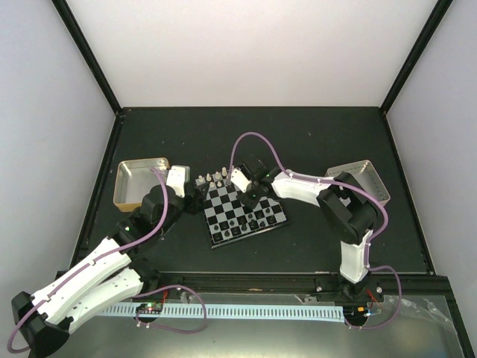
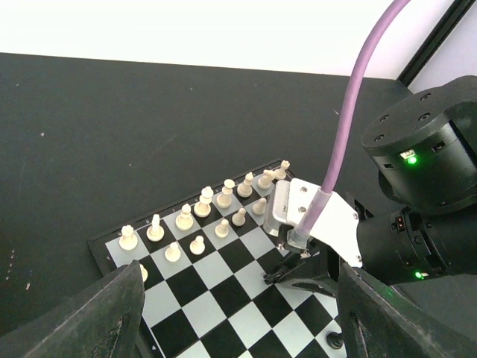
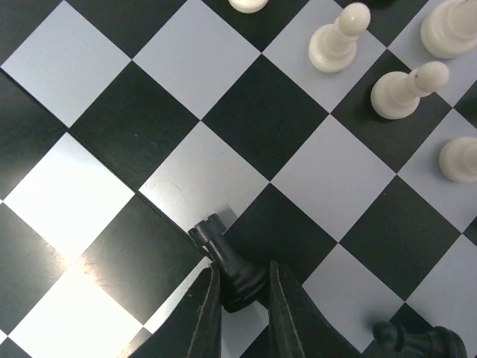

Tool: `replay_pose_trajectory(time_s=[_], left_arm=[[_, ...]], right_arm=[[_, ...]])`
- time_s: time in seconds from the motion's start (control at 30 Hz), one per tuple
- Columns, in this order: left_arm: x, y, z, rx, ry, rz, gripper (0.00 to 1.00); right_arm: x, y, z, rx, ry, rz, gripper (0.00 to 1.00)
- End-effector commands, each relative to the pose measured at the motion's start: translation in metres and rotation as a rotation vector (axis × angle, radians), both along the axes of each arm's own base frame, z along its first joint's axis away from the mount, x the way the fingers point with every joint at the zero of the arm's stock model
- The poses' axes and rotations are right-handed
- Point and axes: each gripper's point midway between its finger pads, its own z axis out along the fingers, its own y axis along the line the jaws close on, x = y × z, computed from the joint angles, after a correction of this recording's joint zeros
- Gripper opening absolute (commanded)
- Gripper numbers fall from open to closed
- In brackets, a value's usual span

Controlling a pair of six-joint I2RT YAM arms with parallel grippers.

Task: Set up the chess pieces on the board
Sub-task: Pick up the chess piece from the chessboard, then place the chess piece on the chessboard.

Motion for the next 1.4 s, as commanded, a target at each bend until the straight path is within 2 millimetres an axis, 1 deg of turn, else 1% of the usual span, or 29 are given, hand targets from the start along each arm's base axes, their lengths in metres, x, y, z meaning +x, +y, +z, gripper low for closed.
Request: replay_pose_trajectory(time_s=[0.0,0.1,0.2,0.3,0.37,0.4,0.5,0.67,0.77,0.83,0.87,0.97,1.07,1.27,1.37], left_arm=[[0.001,0.001,0.010,-0.020,-0.017,0.009,0.73],[0.001,0.003,0.002,-0.055,0.014,0.039,0.72],[0.001,0.004,-0.013,-0.119,0.071,0.081,0.72],[-0.002,-0.007,-0.024,-0.196,0.122,0.053,0.73],[-0.003,-0.019,-0.026,-0.252,0.144,0.003,0.72],[-0.004,-0.025,-0.025,-0.280,0.153,-0.022,0.73],[-0.006,-0.041,-0.021,-0.336,0.173,-0.096,0.74],[-0.009,-0.065,0.000,-0.413,0.176,-0.237,0.75],[-0.010,-0.073,0.010,-0.446,0.177,-0.287,0.75],[-0.011,-0.079,0.015,-0.468,0.180,-0.320,0.73],[-0.013,-0.082,0.018,-0.477,0.181,-0.344,0.71],[-0.014,-0.089,0.023,-0.501,0.193,-0.384,0.58],[-0.015,-0.095,0.029,-0.519,0.195,-0.421,0.47],[-0.020,-0.103,0.035,-0.527,0.204,-0.486,0.27],[-0.023,-0.107,0.033,-0.513,0.218,-0.512,0.15]], right_arm=[[-0.004,-0.007,0.002,0.018,0.005,-0.030,0.11],[-0.002,-0.005,0.009,0.065,-0.015,-0.062,0.10],[0.000,0.000,0.024,0.148,-0.054,-0.093,0.10],[0.002,0.008,0.050,0.265,-0.093,-0.114,0.10],[-0.001,0.012,0.068,0.340,-0.106,-0.116,0.10],[-0.002,0.013,0.076,0.378,-0.112,-0.117,0.10],[-0.016,0.018,0.099,0.488,-0.105,-0.083,0.10],[-0.041,0.018,0.132,0.628,-0.097,-0.015,0.10],[-0.057,0.016,0.151,0.710,-0.089,0.019,0.10],[-0.064,0.015,0.163,0.758,-0.085,0.033,0.10],[-0.069,0.015,0.168,0.781,-0.076,0.043,0.10],[-0.081,0.013,0.183,0.834,-0.061,0.073,0.11],[-0.087,0.012,0.192,0.866,-0.060,0.090,0.11],[-0.086,0.010,0.195,0.867,-0.065,0.078,0.11],[-0.084,0.010,0.196,0.867,-0.064,0.066,0.11]])
